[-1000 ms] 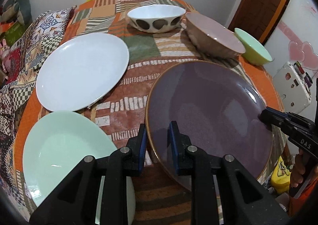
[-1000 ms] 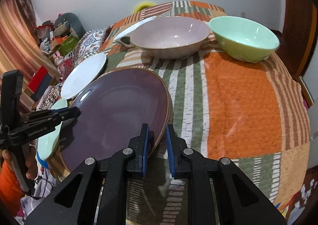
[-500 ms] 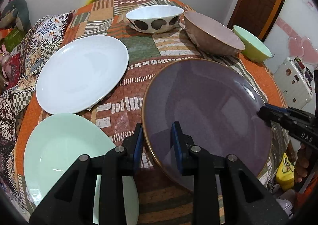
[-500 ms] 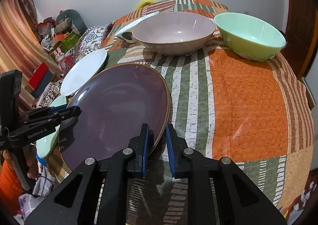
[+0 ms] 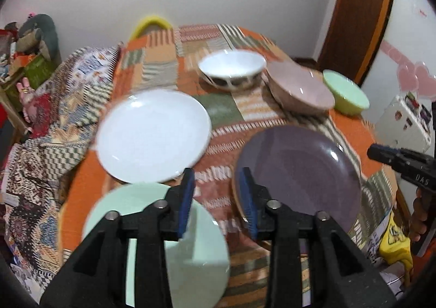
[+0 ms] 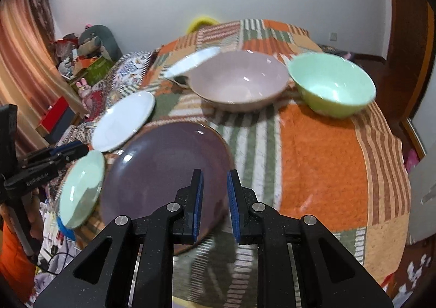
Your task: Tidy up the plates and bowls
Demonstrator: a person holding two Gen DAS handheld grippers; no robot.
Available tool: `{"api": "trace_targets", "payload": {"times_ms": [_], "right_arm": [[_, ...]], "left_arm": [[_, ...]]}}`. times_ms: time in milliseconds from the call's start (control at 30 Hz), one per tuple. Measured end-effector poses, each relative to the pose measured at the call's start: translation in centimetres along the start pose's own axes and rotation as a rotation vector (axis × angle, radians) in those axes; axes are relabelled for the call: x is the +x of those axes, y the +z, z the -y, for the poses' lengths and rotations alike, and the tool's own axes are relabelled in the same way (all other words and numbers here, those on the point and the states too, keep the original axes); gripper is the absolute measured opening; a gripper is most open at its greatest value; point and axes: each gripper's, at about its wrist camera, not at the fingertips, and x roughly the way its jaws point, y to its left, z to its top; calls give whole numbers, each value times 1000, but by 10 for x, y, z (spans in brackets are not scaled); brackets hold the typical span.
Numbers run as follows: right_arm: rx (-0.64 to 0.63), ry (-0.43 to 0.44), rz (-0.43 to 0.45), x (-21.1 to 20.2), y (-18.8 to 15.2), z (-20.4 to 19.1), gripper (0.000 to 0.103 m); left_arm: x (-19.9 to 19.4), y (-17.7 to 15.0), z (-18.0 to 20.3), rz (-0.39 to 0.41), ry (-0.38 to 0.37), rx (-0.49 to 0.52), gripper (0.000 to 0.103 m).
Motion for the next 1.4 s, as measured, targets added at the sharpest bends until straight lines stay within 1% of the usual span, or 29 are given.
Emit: {"api": "trace_targets", "payload": {"times_ms": [33,100,133,167,200,233,267,333,433,600,733,833,967,1067,1133,1267,1300,1367,1400], "right_arm": [[-13,10,9,-1,4,-6,16],[-35,21,24,-3,9,-15,21],[-47,29,35,-3,12,-21,30],[-57,35,45,-4,15,-26,42],[-67,41,58,-4,18,-32,48],[-79,47,72,-5,21,-39,58],[-90,50,83,-5,22,-44,65],[-117,57,98,-2,27,-58,69],[-149,91,95,9,36,-76,70],[-202,121,69,41,56,-106,70],[-246,116,36,72,71,-123,70],[-261,115,14,95,78,-131,70],[-275,97,-24,118,82,-136,70],[-268,101,-55,131,84,-135,70],[-270,101,-71,136,84,-135,70],[-271,102,-121,154,86,-136,69],[-274,99,-131,157,86,-136,68],[-280,99,-155,164,86,-136,61],[-281,102,-170,168,86,-137,60]], "left_arm": [[-8,3,-5,21,14,-7,49],[-22,6,-15,59,45,-13,55],[-27,8,-20,70,59,-16,57],[-31,9,-26,77,70,-21,58],[-35,10,-32,81,76,-31,58],[-37,10,-37,80,81,-42,59],[-39,10,-43,77,86,-51,59],[-41,10,-53,73,94,-63,63],[-40,10,-69,70,113,-75,69],[-17,15,-98,34,131,-95,69],[7,20,-121,0,127,-131,69],[24,23,-135,-15,139,-141,69],[43,28,-148,-17,131,-131,69],[54,31,-159,-17,79,-146,69],[61,32,-164,-25,72,-146,69],[81,33,-171,-59,83,-127,69],[87,33,-175,-77,75,-127,69],[95,31,-179,-95,71,-129,69],[99,31,-182,-102,67,-130,69]]}}
